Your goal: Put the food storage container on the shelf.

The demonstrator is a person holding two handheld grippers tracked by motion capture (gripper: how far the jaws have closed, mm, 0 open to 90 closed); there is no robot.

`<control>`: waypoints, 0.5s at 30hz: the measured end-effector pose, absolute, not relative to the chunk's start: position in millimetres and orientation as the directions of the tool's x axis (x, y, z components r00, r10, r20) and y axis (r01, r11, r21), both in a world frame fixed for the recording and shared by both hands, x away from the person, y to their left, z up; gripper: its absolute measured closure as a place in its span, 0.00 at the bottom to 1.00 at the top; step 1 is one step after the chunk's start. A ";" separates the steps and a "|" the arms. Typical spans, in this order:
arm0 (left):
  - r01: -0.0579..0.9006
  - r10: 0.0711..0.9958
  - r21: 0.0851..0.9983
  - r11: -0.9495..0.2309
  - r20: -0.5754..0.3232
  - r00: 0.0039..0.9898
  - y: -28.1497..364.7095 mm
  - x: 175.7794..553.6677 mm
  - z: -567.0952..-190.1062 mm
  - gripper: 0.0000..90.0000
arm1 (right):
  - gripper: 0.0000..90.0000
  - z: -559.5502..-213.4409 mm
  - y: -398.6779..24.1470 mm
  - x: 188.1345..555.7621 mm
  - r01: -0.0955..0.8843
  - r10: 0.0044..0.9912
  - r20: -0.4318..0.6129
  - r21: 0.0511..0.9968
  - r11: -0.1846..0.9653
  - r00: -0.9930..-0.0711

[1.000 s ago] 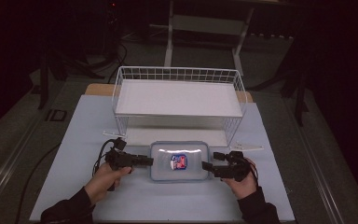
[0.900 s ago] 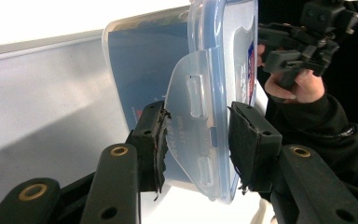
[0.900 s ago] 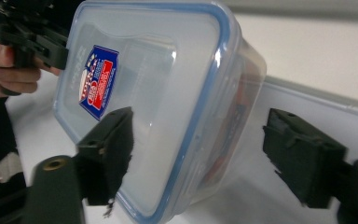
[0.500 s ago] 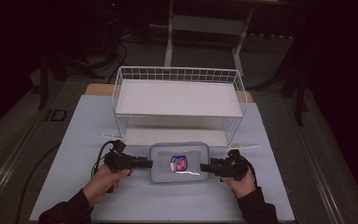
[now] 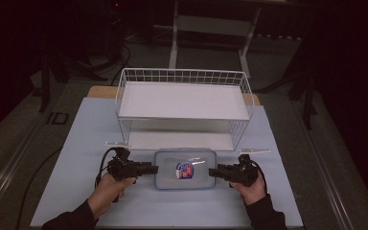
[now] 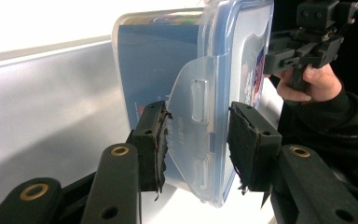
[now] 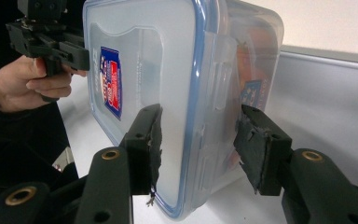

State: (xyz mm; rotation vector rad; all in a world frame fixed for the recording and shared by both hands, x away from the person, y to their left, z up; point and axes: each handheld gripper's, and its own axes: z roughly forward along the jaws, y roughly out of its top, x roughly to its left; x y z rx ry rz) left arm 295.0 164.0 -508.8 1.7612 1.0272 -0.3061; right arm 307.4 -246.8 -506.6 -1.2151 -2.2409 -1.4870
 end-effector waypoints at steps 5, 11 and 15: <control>0.723 0.516 0.685 -0.093 -0.588 0.623 162.8 298.9 -499.7 0.63 | 0.58 -499.3 -246.3 309.7 0.700 0.534 0.537 0.698 0.153 -0.653; 0.695 0.522 0.715 -0.076 -0.566 0.638 159.1 306.4 -495.9 0.63 | 0.58 -492.7 -247.6 314.8 0.686 0.544 0.522 0.713 0.145 -0.657; 0.676 0.525 0.734 -0.074 -0.547 0.652 154.8 312.1 -492.9 0.62 | 0.58 -486.3 -250.9 320.5 0.666 0.557 0.507 0.736 0.118 -0.658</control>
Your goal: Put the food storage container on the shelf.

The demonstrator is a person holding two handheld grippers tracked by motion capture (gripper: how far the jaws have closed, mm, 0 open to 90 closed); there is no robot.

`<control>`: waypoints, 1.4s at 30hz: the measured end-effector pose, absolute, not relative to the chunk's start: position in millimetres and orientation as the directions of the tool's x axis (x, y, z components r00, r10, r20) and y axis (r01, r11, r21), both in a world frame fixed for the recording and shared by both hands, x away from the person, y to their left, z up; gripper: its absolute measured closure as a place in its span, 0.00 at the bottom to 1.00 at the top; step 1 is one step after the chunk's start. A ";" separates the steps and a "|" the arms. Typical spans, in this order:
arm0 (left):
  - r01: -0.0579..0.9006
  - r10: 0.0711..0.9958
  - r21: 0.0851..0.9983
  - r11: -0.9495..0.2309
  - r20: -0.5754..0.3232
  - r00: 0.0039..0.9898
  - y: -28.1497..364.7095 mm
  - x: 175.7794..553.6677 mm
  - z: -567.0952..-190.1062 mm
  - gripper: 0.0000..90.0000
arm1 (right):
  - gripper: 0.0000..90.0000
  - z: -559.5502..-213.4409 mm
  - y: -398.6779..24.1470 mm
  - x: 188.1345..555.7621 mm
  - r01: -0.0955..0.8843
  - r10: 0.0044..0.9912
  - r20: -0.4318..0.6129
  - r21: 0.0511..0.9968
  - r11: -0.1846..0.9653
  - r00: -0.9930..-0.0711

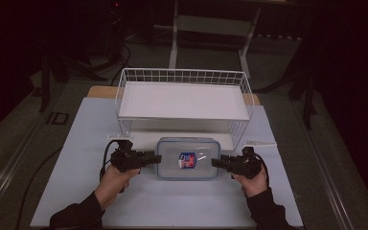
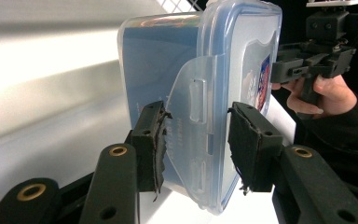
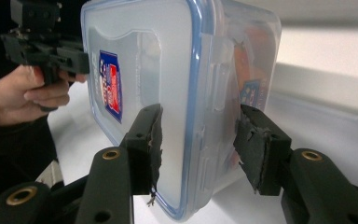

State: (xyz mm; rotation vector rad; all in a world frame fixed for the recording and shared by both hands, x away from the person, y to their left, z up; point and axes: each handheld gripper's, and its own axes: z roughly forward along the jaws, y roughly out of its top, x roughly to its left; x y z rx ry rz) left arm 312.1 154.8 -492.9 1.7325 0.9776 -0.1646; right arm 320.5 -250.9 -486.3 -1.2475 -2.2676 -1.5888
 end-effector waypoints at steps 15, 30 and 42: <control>0.593 0.555 0.805 0.004 -0.495 0.668 148.3 333.9 -498.4 0.61 | 0.58 -484.9 -252.3 343.1 0.631 0.582 0.485 0.774 0.063 -0.653; 0.567 0.611 0.823 0.040 -0.469 0.637 141.3 353.3 -507.8 0.58 | 0.57 -495.0 -249.8 366.7 0.617 0.612 0.468 0.786 0.042 -0.637; 0.575 0.623 0.817 0.044 -0.473 0.623 141.3 362.4 -508.4 0.58 | 0.57 -499.3 -248.9 374.3 0.622 0.617 0.475 0.783 0.030 -0.628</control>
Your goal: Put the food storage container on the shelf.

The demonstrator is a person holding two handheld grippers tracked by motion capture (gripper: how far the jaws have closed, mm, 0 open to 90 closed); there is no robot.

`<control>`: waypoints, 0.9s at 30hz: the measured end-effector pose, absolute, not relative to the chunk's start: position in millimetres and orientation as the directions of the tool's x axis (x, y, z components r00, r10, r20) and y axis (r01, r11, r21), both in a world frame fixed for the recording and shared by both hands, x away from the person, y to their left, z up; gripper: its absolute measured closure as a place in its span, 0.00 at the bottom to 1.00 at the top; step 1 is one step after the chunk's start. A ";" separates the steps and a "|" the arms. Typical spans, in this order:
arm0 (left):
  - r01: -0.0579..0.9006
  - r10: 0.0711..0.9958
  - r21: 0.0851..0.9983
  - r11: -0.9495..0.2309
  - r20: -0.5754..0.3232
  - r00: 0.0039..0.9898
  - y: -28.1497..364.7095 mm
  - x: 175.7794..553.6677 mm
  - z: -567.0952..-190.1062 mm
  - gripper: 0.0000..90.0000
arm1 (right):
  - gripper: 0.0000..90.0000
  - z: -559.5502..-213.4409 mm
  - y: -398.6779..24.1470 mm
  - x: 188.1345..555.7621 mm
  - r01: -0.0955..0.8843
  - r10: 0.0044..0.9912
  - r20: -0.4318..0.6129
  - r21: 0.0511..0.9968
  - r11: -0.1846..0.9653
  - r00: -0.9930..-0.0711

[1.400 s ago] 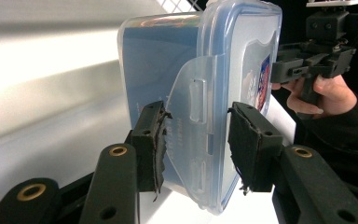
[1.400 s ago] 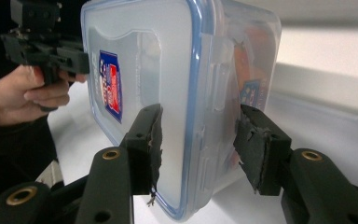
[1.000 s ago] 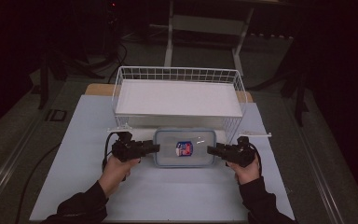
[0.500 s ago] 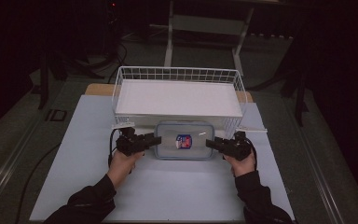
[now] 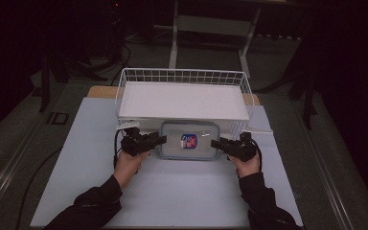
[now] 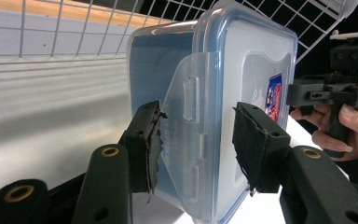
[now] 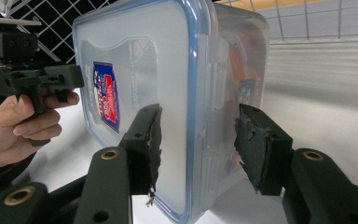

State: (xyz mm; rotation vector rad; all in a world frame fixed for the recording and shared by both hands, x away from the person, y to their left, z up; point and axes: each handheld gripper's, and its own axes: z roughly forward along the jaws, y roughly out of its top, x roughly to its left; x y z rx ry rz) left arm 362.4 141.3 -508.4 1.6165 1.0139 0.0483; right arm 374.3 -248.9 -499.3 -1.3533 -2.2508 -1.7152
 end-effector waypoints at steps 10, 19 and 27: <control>0.595 0.611 0.800 0.082 -0.512 0.604 140.8 367.0 -514.2 0.56 | 0.54 -499.1 -245.9 375.9 0.634 0.660 0.468 0.773 0.015 -0.587; 0.632 0.615 0.767 0.106 -0.550 0.565 138.3 370.2 -519.4 0.48 | 0.50 -505.1 -236.6 380.4 0.669 0.685 0.482 0.743 0.010 -0.546; 0.642 0.645 0.761 0.094 -0.538 0.543 136.9 376.7 -522.1 0.40 | 0.50 -502.5 -231.4 382.2 0.674 0.711 0.482 0.739 -0.015 -0.512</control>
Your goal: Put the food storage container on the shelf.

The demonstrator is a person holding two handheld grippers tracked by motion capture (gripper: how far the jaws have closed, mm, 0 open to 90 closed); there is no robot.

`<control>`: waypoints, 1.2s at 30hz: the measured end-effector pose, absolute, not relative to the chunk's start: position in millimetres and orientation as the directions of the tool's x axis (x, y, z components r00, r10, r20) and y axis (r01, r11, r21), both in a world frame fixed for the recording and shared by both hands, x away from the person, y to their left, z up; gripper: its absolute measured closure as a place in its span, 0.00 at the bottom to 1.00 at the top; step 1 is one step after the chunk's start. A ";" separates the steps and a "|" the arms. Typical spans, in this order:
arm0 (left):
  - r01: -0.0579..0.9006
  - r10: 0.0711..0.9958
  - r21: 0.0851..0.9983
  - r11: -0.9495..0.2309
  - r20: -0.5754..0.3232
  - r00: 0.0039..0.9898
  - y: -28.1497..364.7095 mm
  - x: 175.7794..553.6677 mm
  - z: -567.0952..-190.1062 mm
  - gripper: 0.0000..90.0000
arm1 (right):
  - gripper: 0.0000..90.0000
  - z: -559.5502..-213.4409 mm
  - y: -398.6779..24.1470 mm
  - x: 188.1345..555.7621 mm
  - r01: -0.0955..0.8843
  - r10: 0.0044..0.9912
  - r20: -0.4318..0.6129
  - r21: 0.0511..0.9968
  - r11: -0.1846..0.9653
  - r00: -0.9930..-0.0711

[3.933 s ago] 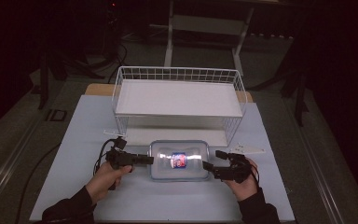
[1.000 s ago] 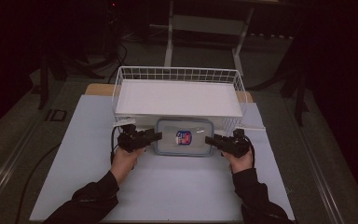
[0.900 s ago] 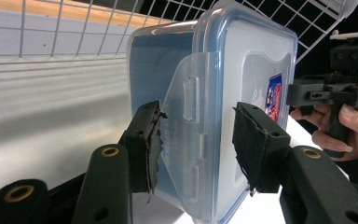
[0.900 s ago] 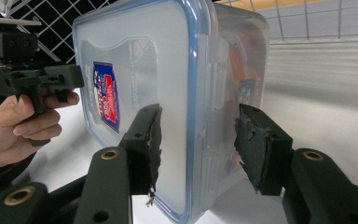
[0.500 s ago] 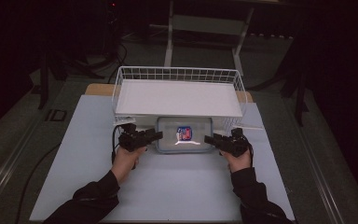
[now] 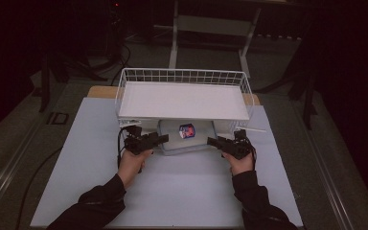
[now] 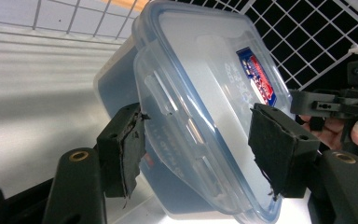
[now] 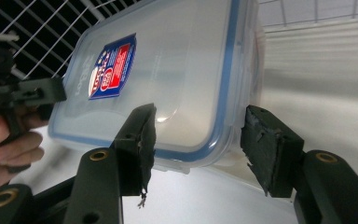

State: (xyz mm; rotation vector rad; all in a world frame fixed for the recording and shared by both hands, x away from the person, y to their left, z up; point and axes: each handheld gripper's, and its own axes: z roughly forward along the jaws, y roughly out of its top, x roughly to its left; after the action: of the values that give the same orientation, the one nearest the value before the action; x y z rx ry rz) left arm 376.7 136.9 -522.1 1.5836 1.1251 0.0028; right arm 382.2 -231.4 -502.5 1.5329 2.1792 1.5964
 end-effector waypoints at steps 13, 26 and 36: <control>0.613 0.713 0.788 0.058 -0.462 0.527 133.9 367.7 -515.9 0.35 | 0.44 -502.0 -229.4 379.6 0.676 0.721 0.501 0.734 -0.061 -0.478; 0.511 0.707 0.860 0.001 -0.361 0.607 147.9 333.2 -502.9 0.18 | 0.41 -488.8 -230.3 352.1 0.622 0.727 0.450 0.782 -0.040 -0.519; 0.474 0.670 0.880 -0.006 -0.348 0.655 164.1 302.8 -493.5 0.00 | 0.54 -486.6 -208.8 325.2 0.587 0.684 0.407 0.808 0.039 -0.606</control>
State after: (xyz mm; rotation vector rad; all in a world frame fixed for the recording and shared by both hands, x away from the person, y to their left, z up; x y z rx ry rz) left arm 302.8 164.1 -493.5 1.6480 0.9516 0.1994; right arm 325.2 -208.8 -486.6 1.3492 2.1976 1.6315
